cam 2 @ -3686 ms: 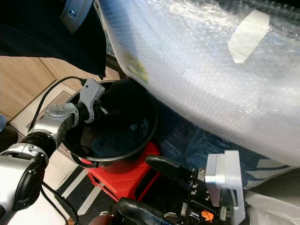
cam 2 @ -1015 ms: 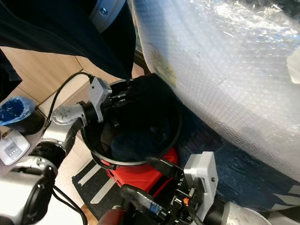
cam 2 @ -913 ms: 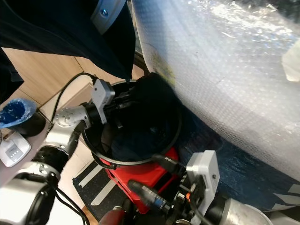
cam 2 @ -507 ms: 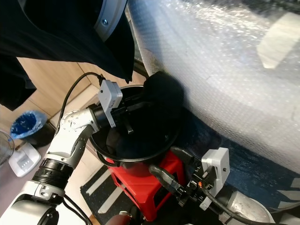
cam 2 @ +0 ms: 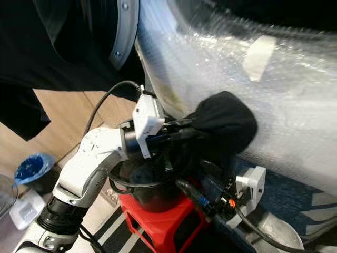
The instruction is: Clothes washing
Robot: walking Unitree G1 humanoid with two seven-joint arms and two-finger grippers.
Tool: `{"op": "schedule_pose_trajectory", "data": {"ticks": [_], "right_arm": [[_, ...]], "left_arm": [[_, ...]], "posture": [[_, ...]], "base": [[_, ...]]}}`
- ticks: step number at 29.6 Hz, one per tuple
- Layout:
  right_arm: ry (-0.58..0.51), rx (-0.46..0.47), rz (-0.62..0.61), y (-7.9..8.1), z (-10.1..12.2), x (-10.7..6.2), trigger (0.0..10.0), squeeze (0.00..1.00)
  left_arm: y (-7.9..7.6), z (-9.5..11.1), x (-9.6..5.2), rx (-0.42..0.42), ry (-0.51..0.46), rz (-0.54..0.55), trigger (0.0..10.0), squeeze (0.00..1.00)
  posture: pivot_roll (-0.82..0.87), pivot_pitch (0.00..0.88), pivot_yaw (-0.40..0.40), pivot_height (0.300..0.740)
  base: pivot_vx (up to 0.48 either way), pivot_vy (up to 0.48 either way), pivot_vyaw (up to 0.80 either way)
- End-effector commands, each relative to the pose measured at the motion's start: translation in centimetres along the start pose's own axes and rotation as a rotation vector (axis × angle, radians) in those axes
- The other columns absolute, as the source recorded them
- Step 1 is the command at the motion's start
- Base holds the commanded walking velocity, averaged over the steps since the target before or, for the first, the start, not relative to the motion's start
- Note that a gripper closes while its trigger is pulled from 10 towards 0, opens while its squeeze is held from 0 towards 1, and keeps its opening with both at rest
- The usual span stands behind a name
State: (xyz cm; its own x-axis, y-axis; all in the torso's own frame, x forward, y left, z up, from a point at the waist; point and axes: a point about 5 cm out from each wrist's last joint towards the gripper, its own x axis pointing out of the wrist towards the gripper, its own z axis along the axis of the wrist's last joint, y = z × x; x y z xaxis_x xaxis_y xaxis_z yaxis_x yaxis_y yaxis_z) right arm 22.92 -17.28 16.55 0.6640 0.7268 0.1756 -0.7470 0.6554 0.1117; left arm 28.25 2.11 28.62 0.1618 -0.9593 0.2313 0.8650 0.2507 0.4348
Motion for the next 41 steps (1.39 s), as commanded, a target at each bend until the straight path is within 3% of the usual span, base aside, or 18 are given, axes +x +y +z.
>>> {"op": "schedule_pose_trajectory", "data": {"ticks": [1, 7, 10, 17, 21, 29, 30, 31, 33, 41], "right_arm": [[-0.019, -0.033, -0.029, -0.4, 0.3, 0.1, 10.0, 0.0], [-0.094, -0.136, -0.082, -1.1, 2.0, 0.6, 10.0, 0.0], [-0.16, -0.144, -0.086, -1.0, 3.0, 1.1, 10.0, 0.0], [-0.185, -0.165, 0.001, 0.2, 4.0, 1.1, 10.0, 0.0], [-0.24, -0.159, 0.042, 1.5, 5.0, 2.3, 10.0, 0.0], [-0.232, -0.143, 0.06, 2.6, 5.1, 3.9, 10.0, 0.0], [-0.23, -0.134, 0.064, 2.7, 5.0, 4.1, 9.0, 0.0], [-0.227, -0.131, 0.066, 2.7, 5.0, 4.2, 9.0, 0.0], [-0.22, -0.103, 0.066, 2.6, 4.9, 4.3, 0.0, 0.0], [-0.198, -0.114, 0.05, 1.8, 4.8, 4.0, 0.0, 0.0]], "left_arm": [[0.4, 1.6, 0.4, 0.033, -0.047, 0.0, 10.0, 0.0], [2.2, 3.0, 2.1, 0.058, -0.052, 0.05, 10.0, 0.0], [2.5, 3.9, 3.0, 0.036, -0.092, 0.054, 10.0, 0.0], [2.2, 4.4, 4.1, 0.014, -0.139, 0.033, 10.0, 0.0], [1.7, 4.8, 5.3, -0.001, -0.181, 0.02, 10.0, 0.0], [1.0, 5.4, 6.8, -0.021, -0.224, 0.0, 10.0, 0.0], [0.8, 5.7, 7.0, -0.025, -0.239, -0.006, 10.0, 0.0], [0.7, 5.7, 7.1, -0.026, -0.244, -0.007, 10.0, 0.0], [0.6, 6.1, 7.3, -0.029, -0.264, -0.007, 10.0, 0.0], [0.7, 7.3, 7.2, -0.026, -0.318, 0.014, 10.0, 0.0]], "posture": [[-0.1, 0.068, 0.163, 0.74], [-0.12, 0.044, 0.162, 0.74], [-0.13, 0.028, 0.167, 0.74], [-0.15, 0.016, 0.182, 0.74], [-0.17, 0.009, 0.19, 0.74], [-0.17, 0.001, 0.196, 0.74], [-0.17, 0.0, 0.195, 0.74], [-0.17, 0.0, 0.195, 0.74], [-0.17, 0.0, 0.192, 0.74], [-0.15, 0.0, 0.179, 0.74]], "base": [[0.0, 0.0, 0.0], [0.0, 0.0, 0.0], [0.0, 0.0, 0.0], [0.0, 0.0, 0.0], [0.0, 0.0, 0.0], [0.0, 0.0, 0.0], [0.0, 0.0, 0.0], [0.0, 0.0, 0.0], [0.0, 0.0, 0.0], [0.0, 0.0, 0.0]]}}
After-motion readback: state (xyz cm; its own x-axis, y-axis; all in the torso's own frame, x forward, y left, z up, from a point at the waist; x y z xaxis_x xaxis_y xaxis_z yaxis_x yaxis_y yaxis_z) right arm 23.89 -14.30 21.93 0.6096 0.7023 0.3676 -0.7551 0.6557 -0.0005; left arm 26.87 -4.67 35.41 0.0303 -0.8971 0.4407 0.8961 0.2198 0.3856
